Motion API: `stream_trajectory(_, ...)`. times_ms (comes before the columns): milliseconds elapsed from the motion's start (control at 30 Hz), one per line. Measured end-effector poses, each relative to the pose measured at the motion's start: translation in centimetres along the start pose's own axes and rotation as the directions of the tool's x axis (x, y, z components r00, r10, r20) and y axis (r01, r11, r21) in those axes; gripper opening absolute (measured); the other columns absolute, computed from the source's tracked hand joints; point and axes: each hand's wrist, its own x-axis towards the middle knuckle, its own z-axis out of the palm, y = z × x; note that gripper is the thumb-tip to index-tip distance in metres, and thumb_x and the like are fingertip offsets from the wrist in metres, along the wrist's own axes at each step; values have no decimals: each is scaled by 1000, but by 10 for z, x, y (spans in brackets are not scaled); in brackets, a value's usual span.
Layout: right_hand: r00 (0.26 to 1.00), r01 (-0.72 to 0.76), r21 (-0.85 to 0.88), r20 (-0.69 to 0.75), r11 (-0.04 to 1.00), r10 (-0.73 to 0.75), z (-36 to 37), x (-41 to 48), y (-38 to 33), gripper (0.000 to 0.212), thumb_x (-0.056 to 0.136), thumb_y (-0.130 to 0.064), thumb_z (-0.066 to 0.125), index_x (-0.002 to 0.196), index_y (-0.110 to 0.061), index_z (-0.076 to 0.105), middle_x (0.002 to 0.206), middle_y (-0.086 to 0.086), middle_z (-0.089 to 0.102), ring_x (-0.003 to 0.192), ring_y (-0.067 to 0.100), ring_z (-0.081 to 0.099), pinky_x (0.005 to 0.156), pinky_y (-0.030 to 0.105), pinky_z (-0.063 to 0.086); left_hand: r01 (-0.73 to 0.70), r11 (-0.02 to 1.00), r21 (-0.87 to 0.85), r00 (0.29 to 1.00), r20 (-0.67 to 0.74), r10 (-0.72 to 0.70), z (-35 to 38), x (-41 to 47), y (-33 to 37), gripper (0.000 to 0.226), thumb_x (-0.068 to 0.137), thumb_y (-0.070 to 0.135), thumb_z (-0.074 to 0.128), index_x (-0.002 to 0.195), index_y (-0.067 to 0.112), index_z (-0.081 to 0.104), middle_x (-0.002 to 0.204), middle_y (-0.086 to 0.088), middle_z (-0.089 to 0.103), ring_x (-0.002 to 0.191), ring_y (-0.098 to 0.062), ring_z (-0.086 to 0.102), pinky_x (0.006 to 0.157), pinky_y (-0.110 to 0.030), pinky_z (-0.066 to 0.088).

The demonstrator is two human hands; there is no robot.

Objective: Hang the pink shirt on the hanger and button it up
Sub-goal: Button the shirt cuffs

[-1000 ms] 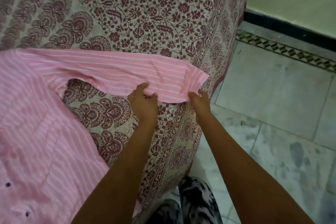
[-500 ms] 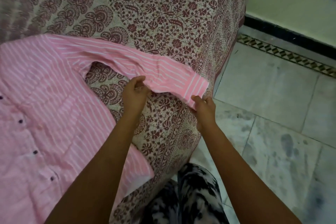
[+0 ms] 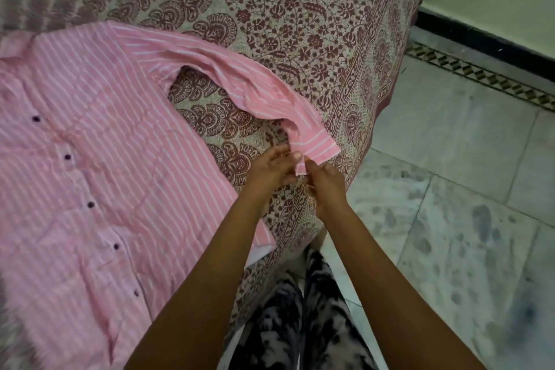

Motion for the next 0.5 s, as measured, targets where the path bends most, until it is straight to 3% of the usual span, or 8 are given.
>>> stream_trajectory(100, 992, 104, -78, -65, 991, -109, 2, -5, 0, 16, 84, -14, 66, 76, -12, 52, 62, 1, 55, 47, 9, 50, 43, 20, 43, -26, 998, 54, 997, -65, 29, 2, -2, 1, 14, 85, 13, 63, 99, 11, 64, 82, -2, 66, 68, -10, 62, 61, -16, 54)
stream_trajectory(267, 993, 121, 154, -9, 981, -121, 6, -11, -5, 17, 90, -8, 56, 77, -13, 46, 63, 5, 56, 39, 2, 53, 43, 15, 47, -17, 1000, -22, 996, -90, 15, 1, -4, 5, 4, 86, 12, 62, 90, 13, 64, 72, -2, 58, 60, -9, 53, 53, -14, 49)
stream_trajectory(333, 983, 184, 130, -32, 974, -182, 7, -10, -4, 15, 90, -4, 51, 79, -12, 45, 64, 3, 56, 43, 2, 54, 46, 16, 47, -19, 999, -48, 995, -100, 15, 2, -3, 7, 4, 87, 12, 61, 87, 15, 63, 70, 0, 57, 57, -8, 51, 51, -13, 47)
stream_trajectory(400, 942, 330, -40, -43, 943, -332, 7, -9, 0, 10, 87, 0, 50, 93, -8, 49, 80, 2, 57, 61, 3, 55, 56, 16, 46, -27, 999, -30, 995, -97, 24, 2, -2, 9, 4, 87, 12, 61, 84, 15, 61, 75, -1, 59, 62, -8, 54, 53, -15, 49)
stream_trajectory(433, 897, 427, -174, -37, 887, -439, 6, -8, 4, 19, 83, 0, 52, 101, -6, 49, 92, 4, 57, 71, 5, 54, 63, 14, 44, -29, 999, -28, 995, -96, 26, 2, 0, 11, 5, 87, 13, 60, 83, 15, 60, 79, -1, 60, 67, -10, 56, 56, -16, 52)
stream_trajectory(500, 741, 596, -445, -18, 669, -672, 1, -6, 13, 40, 75, -6, 58, 113, -2, 46, 111, 11, 50, 89, 12, 50, 76, 12, 41, -9, 997, -78, 994, -107, 1, 2, 1, 18, 6, 88, 13, 59, 82, 12, 57, 84, -3, 61, 74, -13, 59, 63, -20, 56)
